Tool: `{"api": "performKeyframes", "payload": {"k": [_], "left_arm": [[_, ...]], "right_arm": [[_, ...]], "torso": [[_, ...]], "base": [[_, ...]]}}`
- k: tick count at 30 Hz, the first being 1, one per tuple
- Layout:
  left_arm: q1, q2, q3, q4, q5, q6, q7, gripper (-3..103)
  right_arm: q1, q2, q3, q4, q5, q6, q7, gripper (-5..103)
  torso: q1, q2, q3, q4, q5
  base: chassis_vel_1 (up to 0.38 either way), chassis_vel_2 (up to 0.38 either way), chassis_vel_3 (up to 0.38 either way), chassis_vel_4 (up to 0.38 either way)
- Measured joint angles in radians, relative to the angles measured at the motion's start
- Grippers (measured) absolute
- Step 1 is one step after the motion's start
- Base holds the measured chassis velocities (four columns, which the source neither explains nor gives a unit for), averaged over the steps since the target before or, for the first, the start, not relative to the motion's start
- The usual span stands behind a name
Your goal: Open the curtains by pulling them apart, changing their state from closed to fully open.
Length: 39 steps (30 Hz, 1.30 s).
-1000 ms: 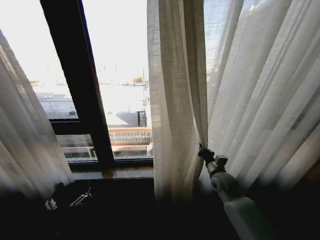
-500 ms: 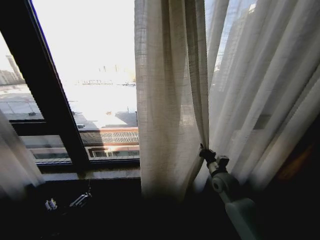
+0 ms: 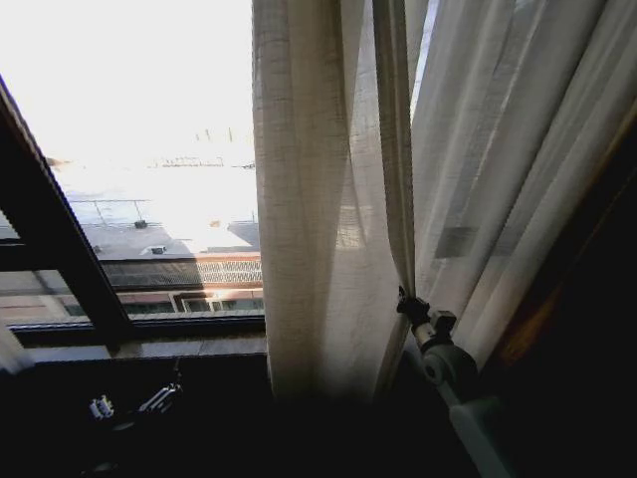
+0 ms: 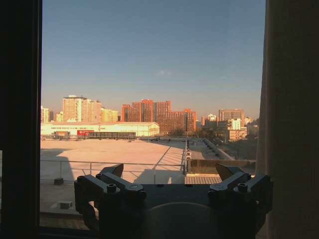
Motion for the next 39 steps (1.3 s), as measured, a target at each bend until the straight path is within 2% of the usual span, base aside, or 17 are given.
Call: {"api": "performKeyframes", "payload": {"k": [24,30,31,32,34,37,38,39], "left_arm": [[-0.005,0.000,0.005,0.000,0.002,0.000,0.000,100],[-0.006,0.001,0.006,0.000,0.001,0.000,0.000,100],[-0.006,0.001,0.006,0.000,0.001,0.000,0.000,100],[-0.007,0.001,0.007,0.000,0.001,0.000,0.000,100],[-0.007,0.001,0.007,0.000,0.001,0.000,0.000,100],[-0.009,-0.001,0.008,0.000,0.001,0.001,-0.001,100],[-0.009,-0.001,0.008,0.000,0.001,0.001,-0.001,100],[-0.009,-0.002,0.008,0.000,0.001,0.002,-0.001,100]], "right_arm": [[-0.022,0.003,0.006,0.003,-0.023,0.007,0.005,0],[-0.035,0.002,0.012,0.003,-0.055,0.011,0.003,0],[-0.038,0.001,0.013,0.003,-0.060,0.010,0.000,-3],[-0.041,0.000,0.014,0.005,-0.062,0.009,-0.005,1],[-0.043,-0.001,0.015,0.006,-0.062,0.009,-0.006,1],[-0.060,-0.008,0.015,0.025,-0.062,0.008,-0.010,17],[-0.060,-0.008,0.015,0.025,-0.062,0.008,-0.010,17],[-0.072,-0.011,0.016,0.037,-0.060,0.007,-0.010,22]], "torso": [[0.000,0.000,0.000,-0.0001,0.0000],[0.000,0.000,0.000,-0.0003,0.0013],[0.000,0.000,0.000,-0.0002,0.0011],[0.000,0.000,0.000,-0.0004,0.0008],[0.000,0.000,0.000,-0.0004,0.0008],[0.000,0.000,0.000,0.0003,-0.0008],[0.000,0.000,0.000,0.0003,-0.0008],[0.000,0.000,0.000,0.0003,-0.0005]], "base": [[-0.349,-0.356,0.346,0.348],[-0.143,-0.190,0.190,0.147],[-0.021,-0.051,0.088,0.023],[-0.021,-0.051,0.012,-0.004],[0.000,0.000,0.000,0.000],[0.034,0.027,-0.025,-0.028],[0.051,0.066,-0.041,-0.043],[0.044,0.064,-0.035,-0.061]]}}
